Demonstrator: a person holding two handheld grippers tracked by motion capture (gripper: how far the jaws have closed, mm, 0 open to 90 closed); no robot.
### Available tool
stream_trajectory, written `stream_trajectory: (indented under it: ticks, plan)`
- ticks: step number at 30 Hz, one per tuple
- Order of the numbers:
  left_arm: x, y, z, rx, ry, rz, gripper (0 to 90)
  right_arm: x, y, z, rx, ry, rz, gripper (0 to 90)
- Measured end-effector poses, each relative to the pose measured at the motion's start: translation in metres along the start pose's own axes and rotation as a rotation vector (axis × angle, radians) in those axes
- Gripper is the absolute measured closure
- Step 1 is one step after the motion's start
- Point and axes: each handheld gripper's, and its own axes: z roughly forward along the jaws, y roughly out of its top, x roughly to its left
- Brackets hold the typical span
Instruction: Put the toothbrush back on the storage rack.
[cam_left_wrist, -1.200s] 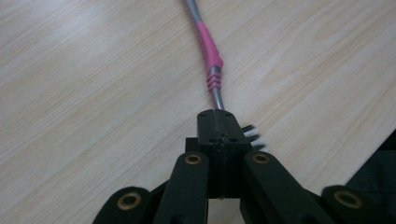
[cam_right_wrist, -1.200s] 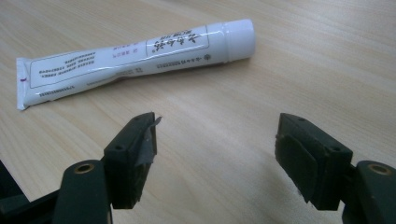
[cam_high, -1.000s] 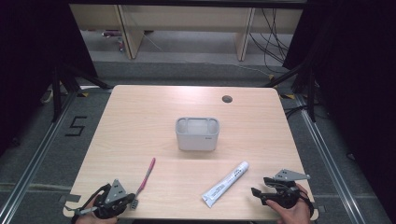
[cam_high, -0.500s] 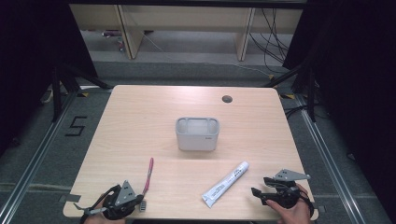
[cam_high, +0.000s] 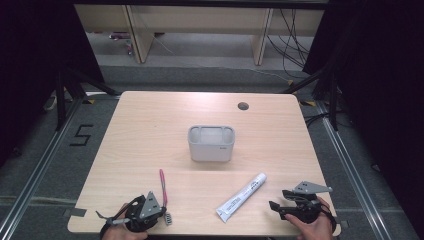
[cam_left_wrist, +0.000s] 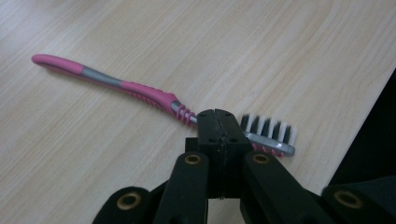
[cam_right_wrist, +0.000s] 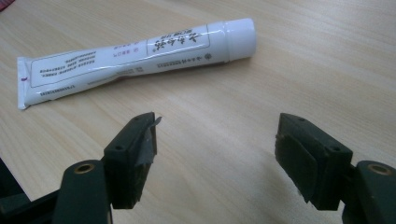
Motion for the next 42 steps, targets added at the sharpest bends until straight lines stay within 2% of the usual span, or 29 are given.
stream_trajectory:
  ticks: [3,4,5,6,8,9,11,14,15,18,19,20,25,26,28,29,30,31,33,36,37,42]
  plan:
    - [0.0,0.003,0.003,-0.004,0.001,0.008,89.4,0.0,0.0,0.0,-0.004,0.001,0.0,30.2]
    - [0.0,0.003,0.003,-0.004,0.001,0.008,89.4,-0.003,0.001,0.0,-0.012,-0.009,-0.032,30.2]
    - [-0.001,0.005,0.004,-0.002,-0.003,0.009,89.3,0.0,0.0,0.0,-0.004,0.001,-0.002,30.2]
    - [-0.001,0.007,0.006,-0.004,-0.001,0.014,89.3,-0.002,0.0,0.0,-0.008,-0.001,-0.018,30.2]
    - [-0.001,0.008,0.007,-0.005,-0.002,0.011,89.4,-0.002,0.0,0.001,-0.018,0.009,-0.016,30.2]
    - [-0.002,0.009,0.008,-0.004,-0.002,0.009,89.4,-0.001,0.001,0.0,-0.008,-0.002,-0.008,30.2]
    - [-0.002,0.011,0.011,-0.007,-0.009,0.016,89.4,-0.003,0.001,-0.001,-0.012,-0.01,-0.027,30.2]
    - [-0.004,0.015,0.014,-0.001,-0.016,0.014,89.3,-0.003,0.0,0.0,-0.015,-0.006,-0.016,30.2]
    - [-0.005,0.018,0.017,-0.002,-0.017,0.012,89.3,-0.001,0.0,0.0,-0.017,0.008,0.004,30.2]
    - [-0.006,0.023,0.021,-0.008,-0.015,0.021,89.4,-0.001,0.0,0.0,-0.01,0.005,0.0,30.2]
    - [-0.005,0.024,0.023,-0.006,-0.016,0.026,89.4,-0.003,0.001,0.0,-0.019,-0.003,-0.029,30.2]
    - [-0.006,0.026,0.024,-0.01,-0.014,0.026,89.4,-0.001,0.0,0.001,-0.016,0.01,0.004,30.2]
    - [-0.007,0.035,0.03,-0.012,-0.011,0.041,89.4,-0.003,0.0,0.0,-0.018,-0.001,-0.015,30.2]
    - [-0.007,0.037,0.031,-0.01,-0.012,0.043,89.4,-0.002,0.0,0.0,-0.015,0.011,0.005,30.2]
    - [-0.007,0.043,0.037,-0.02,-0.017,0.047,89.4,-0.001,0.0,0.0,-0.017,0.012,0.006,30.3]
    - [-0.007,0.043,0.037,-0.02,-0.017,0.047,89.4,-0.002,0.0,-0.001,-0.018,0.005,0.001,30.3]
    - [-0.007,0.047,0.041,-0.023,-0.019,0.048,89.4,-0.004,0.001,-0.001,-0.015,-0.007,-0.024,30.3]
    - [-0.007,0.048,0.043,-0.019,-0.016,0.051,89.4,-0.003,0.0,-0.001,-0.009,0.006,0.006,30.2]
    - [-0.007,0.05,0.045,-0.02,-0.016,0.051,89.4,-0.004,0.0,-0.001,-0.013,0.004,-0.006,30.3]
    - [-0.005,0.057,0.05,-0.027,-0.016,0.058,89.4,-0.004,0.0,-0.002,-0.01,-0.002,0.002,30.2]
    - [-0.004,0.059,0.05,-0.014,-0.01,0.062,89.3,-0.005,0.0,-0.003,-0.01,-0.012,-0.016,30.3]
    - [0.002,0.065,0.055,-0.025,-0.009,0.062,89.4,-0.005,0.0,-0.003,-0.01,-0.012,-0.018,30.3]
